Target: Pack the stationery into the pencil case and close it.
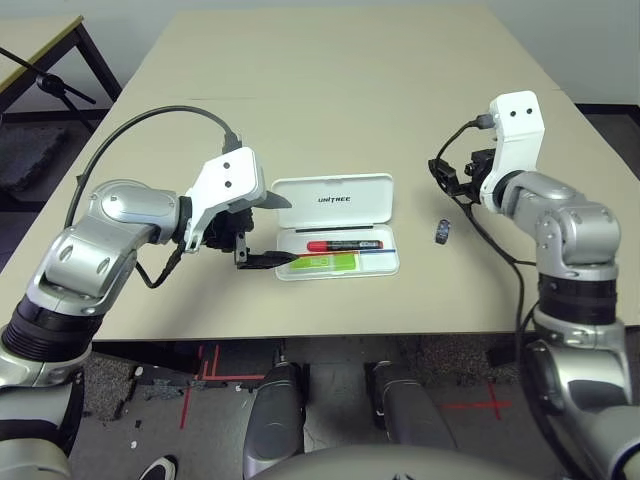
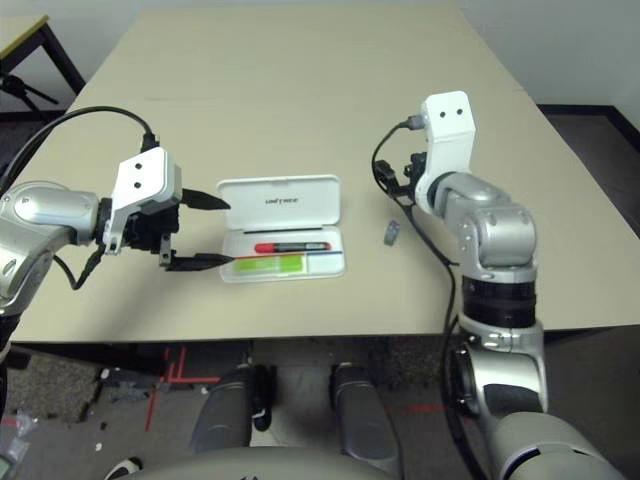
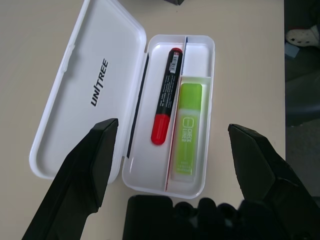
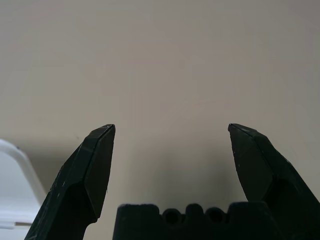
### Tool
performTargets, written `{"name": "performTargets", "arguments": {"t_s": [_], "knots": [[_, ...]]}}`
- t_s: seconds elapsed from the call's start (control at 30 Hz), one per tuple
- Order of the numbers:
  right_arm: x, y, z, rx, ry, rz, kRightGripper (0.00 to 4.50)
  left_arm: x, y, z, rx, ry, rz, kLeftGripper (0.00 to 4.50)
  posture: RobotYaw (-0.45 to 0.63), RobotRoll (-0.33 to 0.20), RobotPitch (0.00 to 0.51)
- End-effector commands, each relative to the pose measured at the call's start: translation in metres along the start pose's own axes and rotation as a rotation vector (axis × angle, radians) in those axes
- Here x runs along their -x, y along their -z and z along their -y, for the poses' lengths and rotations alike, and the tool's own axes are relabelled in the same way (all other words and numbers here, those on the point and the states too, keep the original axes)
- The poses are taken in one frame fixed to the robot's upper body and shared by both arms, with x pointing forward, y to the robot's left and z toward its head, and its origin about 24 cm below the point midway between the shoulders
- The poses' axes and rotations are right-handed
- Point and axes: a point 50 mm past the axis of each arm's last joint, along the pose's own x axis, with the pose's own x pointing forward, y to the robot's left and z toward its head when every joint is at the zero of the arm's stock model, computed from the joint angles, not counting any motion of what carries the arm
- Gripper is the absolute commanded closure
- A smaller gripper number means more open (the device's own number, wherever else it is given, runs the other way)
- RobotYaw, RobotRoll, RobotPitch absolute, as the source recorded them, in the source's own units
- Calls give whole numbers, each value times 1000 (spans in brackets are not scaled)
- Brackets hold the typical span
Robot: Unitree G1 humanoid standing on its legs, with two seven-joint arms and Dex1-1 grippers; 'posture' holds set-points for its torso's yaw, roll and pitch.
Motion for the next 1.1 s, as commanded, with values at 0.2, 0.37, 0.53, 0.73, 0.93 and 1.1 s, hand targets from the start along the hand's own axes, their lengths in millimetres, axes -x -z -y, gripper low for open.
{"name": "performTargets", "arguments": {"t_s": [0.2,0.37,0.53,0.73,0.93,1.1], "knots": [[18,15,-1,-156,80,-166,0,-6,1,0,-17,23,-19,52,-78,0,146],[19,30,-7,-178,60,-262,0,-7,1,0,-20,26,-23,52,-68,0,150],[17,47,-11,-181,55,-333,0,-8,0,1,-20,27,-26,52,-59,0,154],[11,61,-10,-188,62,-392,0,-9,0,1,-21,23,-30,52,-51,0,151],[7,66,-13,-197,45,-412,0,-9,0,1,-22,19,-31,52,-50,0,148],[5,67,-14,-202,44,-418,623,-10,0,1,-24,19,-31,0,-49,0,147]]}}
